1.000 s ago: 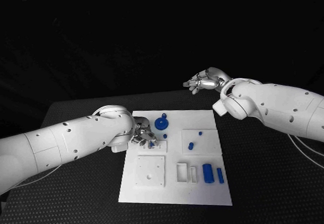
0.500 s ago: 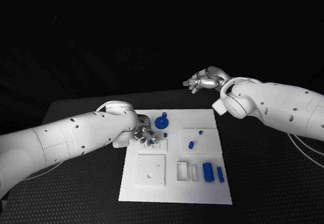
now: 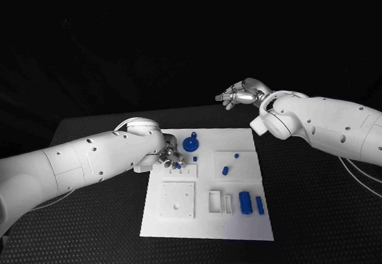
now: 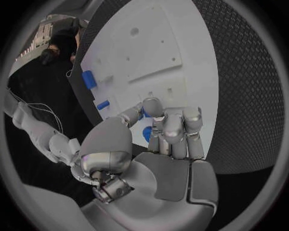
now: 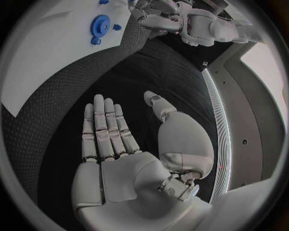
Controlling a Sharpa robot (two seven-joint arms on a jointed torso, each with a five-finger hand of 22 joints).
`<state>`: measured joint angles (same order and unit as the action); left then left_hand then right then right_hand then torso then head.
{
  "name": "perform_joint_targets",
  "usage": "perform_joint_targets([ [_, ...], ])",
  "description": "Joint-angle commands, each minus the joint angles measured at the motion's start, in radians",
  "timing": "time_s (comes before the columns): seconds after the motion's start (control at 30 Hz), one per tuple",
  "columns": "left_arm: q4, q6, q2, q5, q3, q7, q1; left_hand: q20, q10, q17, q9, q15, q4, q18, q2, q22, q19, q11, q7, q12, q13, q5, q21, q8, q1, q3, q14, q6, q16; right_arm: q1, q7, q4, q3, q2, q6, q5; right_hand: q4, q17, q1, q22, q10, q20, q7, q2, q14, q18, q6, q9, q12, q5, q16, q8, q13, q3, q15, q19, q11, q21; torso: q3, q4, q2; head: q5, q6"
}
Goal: Assemble the parts on the task board
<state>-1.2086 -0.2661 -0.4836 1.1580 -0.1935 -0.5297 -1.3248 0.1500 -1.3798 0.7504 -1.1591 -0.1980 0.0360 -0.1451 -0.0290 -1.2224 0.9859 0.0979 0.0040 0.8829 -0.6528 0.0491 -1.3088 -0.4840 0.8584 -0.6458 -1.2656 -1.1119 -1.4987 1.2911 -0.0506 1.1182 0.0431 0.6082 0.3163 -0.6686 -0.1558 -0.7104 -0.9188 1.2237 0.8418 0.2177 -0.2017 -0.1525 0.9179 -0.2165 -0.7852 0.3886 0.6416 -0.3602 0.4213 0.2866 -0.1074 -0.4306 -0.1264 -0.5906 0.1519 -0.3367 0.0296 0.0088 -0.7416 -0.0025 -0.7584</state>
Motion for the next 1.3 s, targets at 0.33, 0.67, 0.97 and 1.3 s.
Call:
perform_joint_targets([
  [0.33,-0.01,0.011,0.006,0.013,-0.001,0.0,-0.001,0.107,0.009,0.0,-0.013,-0.013,-0.022,-0.012,-0.004,0.001,-0.007,0.009,-0.008,0.003,0.006,-0.001,-0.001,0.02,0.036,0.002,0.004,-0.006,-0.006,-0.001,-0.005,-0.002,0.0,-0.001,-0.014,-0.002,0.0,-0.002,0.005,0.002,-0.006,-0.002,-0.012,0.0,-0.007,0.005,0.008,-0.001,0.007,-0.008,-0.005,0.005,0.003,0.005,0.001,0.007,0.004,0.007,-0.0009,-0.0002,-0.001,-0.004,0.0],
  [0.67,-0.023,0.025,-0.002,0.013,-0.005,0.001,0.001,0.108,0.008,0.0,-0.016,-0.013,-0.017,-0.014,0.005,0.0,-0.006,0.009,-0.008,0.003,0.007,-0.001,-0.002,0.027,0.049,0.0,0.004,-0.008,-0.006,-0.002,-0.005,0.0,0.001,0.001,-0.013,-0.002,0.0,-0.002,0.004,0.002,-0.006,-0.002,-0.012,0.0,-0.008,0.005,0.008,-0.002,0.007,-0.01,-0.005,0.005,0.003,0.004,0.001,0.007,0.004,0.007,0.0001,0.0026,0.0,-0.006,0.0],
  [0.97,-0.032,0.032,-0.004,0.013,-0.006,0.002,0.007,0.108,0.007,0.0,-0.018,-0.013,-0.014,-0.014,0.011,0.0,-0.006,0.009,-0.008,0.003,0.008,-0.001,-0.003,0.034,0.055,0.004,0.003,-0.011,-0.006,-0.002,-0.005,0.001,0.001,0.002,-0.015,-0.002,0.0,-0.002,0.004,0.003,-0.006,-0.002,-0.012,0.0,-0.008,0.005,0.009,-0.002,0.008,-0.011,-0.005,0.005,0.004,0.005,0.001,0.007,0.004,0.007,-0.0005,0.0017,0.0,-0.005,-0.001],
  [1.3,-0.03,0.041,-0.003,0.024,-0.007,0.005,0.021,0.108,0.007,-0.001,-0.021,-0.013,-0.011,-0.014,0.018,0.0,-0.006,0.008,-0.007,0.003,0.009,-0.001,-0.004,0.041,0.059,0.007,0.003,-0.014,-0.006,-0.002,-0.005,0.001,0.001,0.004,-0.014,-0.002,0.0,-0.002,0.005,0.004,-0.006,-0.002,-0.012,0.001,-0.008,0.005,0.009,-0.002,0.008,-0.012,-0.005,0.005,0.004,0.005,0.001,0.008,0.004,0.008,-0.0008,0.0006,0.0,-0.003,-0.001],
])
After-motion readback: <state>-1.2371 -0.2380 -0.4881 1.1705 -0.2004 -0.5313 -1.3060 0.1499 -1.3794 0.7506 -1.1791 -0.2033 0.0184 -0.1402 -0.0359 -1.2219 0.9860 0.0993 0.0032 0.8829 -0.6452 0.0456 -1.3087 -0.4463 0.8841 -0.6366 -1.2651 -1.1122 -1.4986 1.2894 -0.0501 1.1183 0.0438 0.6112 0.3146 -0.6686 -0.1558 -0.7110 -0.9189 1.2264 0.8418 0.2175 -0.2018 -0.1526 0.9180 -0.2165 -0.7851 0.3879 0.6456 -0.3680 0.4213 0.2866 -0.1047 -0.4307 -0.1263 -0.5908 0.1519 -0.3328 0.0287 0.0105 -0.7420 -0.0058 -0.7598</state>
